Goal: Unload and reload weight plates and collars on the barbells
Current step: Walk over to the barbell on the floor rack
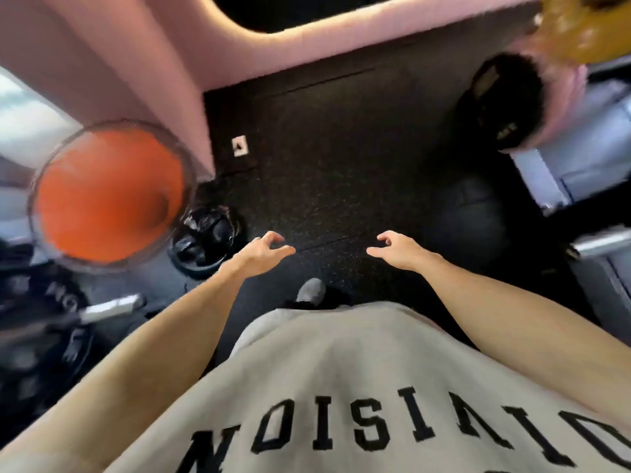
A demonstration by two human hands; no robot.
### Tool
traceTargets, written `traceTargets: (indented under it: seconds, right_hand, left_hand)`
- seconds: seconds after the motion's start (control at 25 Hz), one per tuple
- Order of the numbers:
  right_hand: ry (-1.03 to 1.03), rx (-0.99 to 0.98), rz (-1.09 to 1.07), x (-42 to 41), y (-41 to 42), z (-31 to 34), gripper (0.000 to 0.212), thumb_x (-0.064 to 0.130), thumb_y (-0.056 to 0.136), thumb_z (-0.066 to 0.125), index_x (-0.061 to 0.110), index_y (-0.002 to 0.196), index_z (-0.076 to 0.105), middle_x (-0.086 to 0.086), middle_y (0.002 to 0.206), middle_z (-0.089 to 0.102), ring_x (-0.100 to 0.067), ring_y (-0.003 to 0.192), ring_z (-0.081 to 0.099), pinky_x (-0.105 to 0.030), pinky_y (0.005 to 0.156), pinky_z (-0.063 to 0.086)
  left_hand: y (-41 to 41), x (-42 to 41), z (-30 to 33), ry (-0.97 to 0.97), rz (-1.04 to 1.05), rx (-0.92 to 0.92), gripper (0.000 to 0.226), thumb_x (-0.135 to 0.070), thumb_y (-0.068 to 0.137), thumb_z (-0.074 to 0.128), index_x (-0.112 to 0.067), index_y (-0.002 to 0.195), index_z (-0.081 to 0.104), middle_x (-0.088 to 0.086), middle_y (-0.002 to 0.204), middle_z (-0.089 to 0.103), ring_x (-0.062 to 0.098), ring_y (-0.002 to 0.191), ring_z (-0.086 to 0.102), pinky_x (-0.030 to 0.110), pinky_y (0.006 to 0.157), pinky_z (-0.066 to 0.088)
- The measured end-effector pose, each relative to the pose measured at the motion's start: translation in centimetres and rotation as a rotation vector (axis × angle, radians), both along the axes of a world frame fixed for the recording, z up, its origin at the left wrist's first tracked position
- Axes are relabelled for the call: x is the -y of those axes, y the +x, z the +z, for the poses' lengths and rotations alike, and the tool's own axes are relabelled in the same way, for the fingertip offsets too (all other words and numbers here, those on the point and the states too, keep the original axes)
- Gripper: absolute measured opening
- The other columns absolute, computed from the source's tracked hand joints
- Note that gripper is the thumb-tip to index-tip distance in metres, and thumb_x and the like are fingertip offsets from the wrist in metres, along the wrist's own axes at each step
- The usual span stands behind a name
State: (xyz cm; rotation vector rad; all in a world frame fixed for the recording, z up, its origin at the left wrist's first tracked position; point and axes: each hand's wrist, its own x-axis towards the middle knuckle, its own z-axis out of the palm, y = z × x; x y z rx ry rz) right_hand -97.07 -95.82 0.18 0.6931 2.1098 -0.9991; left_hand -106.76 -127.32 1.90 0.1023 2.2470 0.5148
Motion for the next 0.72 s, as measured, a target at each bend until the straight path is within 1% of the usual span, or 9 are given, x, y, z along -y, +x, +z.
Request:
traceTargets:
  seconds: [0.12,0.24,0.28,0.32,0.36,0.44,0.48,0.6,0.72]
  right_hand:
    - [0.02,0.002,-0.242,-1.6,2.3,0.4,0.069,0.06,0.082,0.062,0.029,0.142,0.043,-0.005,0.142,0.051,-0.025,0.13,0.049,-0.047,0.111,0.036]
    - [0.02,-0.002,-0.518,-1.9,6.5,1.0,0.069,0.057,0.085,0.063,0.025,0.143,0.043,-0.006,0.143,0.051,-0.025,0.131,0.049,-0.043,0.111,0.036]
    - [0.015,-0.001,-0.605,-1.7,8.2,1.1,0.07,0.055,0.086,0.064,0.023,0.144,0.042,-0.006,0.144,0.05,-0.026,0.132,0.048,-0.04,0.109,0.037]
    - [0.008,0.005,-0.692,-1.3,9.9,1.2,0.07,0.055,0.086,0.064,0.022,0.144,0.041,-0.006,0.144,0.049,-0.026,0.132,0.048,-0.038,0.107,0.037]
    - [0.005,0.015,-0.777,-0.6,11.6,1.3,0.071,0.055,0.086,0.064,0.022,0.144,0.041,-0.006,0.145,0.049,-0.026,0.131,0.048,-0.037,0.106,0.038]
    - [0.003,0.04,-0.907,1.3,14.5,1.2,0.07,0.055,0.085,0.064,0.024,0.144,0.041,-0.006,0.146,0.047,-0.026,0.13,0.049,-0.039,0.106,0.038]
    - [0.005,0.052,-0.984,2.6,15.9,1.1,0.069,0.055,0.085,0.064,0.024,0.143,0.042,-0.006,0.146,0.047,-0.026,0.129,0.05,-0.041,0.106,0.039]
    - [0.032,0.105,-1.142,6.5,19.4,0.5,0.07,0.056,0.084,0.064,0.024,0.143,0.043,-0.006,0.146,0.049,-0.026,0.129,0.05,-0.045,0.108,0.041]
    - [0.024,0.125,-1.231,8.9,21.4,0.3,0.072,0.059,0.083,0.062,0.025,0.143,0.042,-0.005,0.147,0.047,-0.026,0.132,0.047,-0.047,0.11,0.038]
  left_hand:
    - [-4.9,-4.8,-0.6,0.012,-0.232,0.005,0.061,-0.069,0.08,0.055,-0.032,0.129,0.048,0.004,0.113,0.059,0.019,0.089,0.06,0.033,0.076,0.047]
    - [-8.2,-11.1,-1.1,-0.004,-0.526,0.051,0.064,-0.069,0.083,0.053,-0.033,0.135,0.044,0.004,0.119,0.055,0.015,0.085,0.058,0.03,0.065,0.045]
    - [-8.7,-13.1,-1.2,-0.001,-0.618,0.057,0.065,-0.069,0.084,0.054,-0.032,0.136,0.043,0.004,0.122,0.054,0.014,0.086,0.058,0.029,0.066,0.045]
    - [-8.8,-15.0,-1.3,0.002,-0.706,0.059,0.065,-0.068,0.084,0.054,-0.031,0.136,0.043,0.006,0.125,0.055,0.015,0.092,0.058,0.03,0.07,0.045]
    - [-8.6,-16.7,-1.5,0.002,-0.796,0.058,0.066,-0.068,0.084,0.054,-0.031,0.137,0.043,0.007,0.129,0.054,0.018,0.101,0.058,0.033,0.078,0.046]
    - [-7.9,-18.9,-1.9,-0.004,-0.939,0.055,0.067,-0.068,0.083,0.054,-0.031,0.138,0.043,0.008,0.137,0.051,0.025,0.118,0.053,0.039,0.095,0.043]
    - [-7.1,-19.9,-2.0,-0.014,-1.012,0.063,0.067,-0.068,0.083,0.054,-0.031,0.138,0.042,0.009,0.139,0.05,0.026,0.121,0.052,0.042,0.1,0.042]
    - [-4.6,-22.4,-2.1,-0.031,-1.184,0.12,0.068,-0.066,0.084,0.055,-0.03,0.14,0.039,0.01,0.142,0.047,0.027,0.121,0.051,0.047,0.104,0.04]
    - [-2.9,-24.8,-1.7,-0.017,-1.268,0.124,0.069,-0.065,0.085,0.055,-0.032,0.142,0.034,0.01,0.147,0.041,0.029,0.127,0.047,0.051,0.107,0.037]
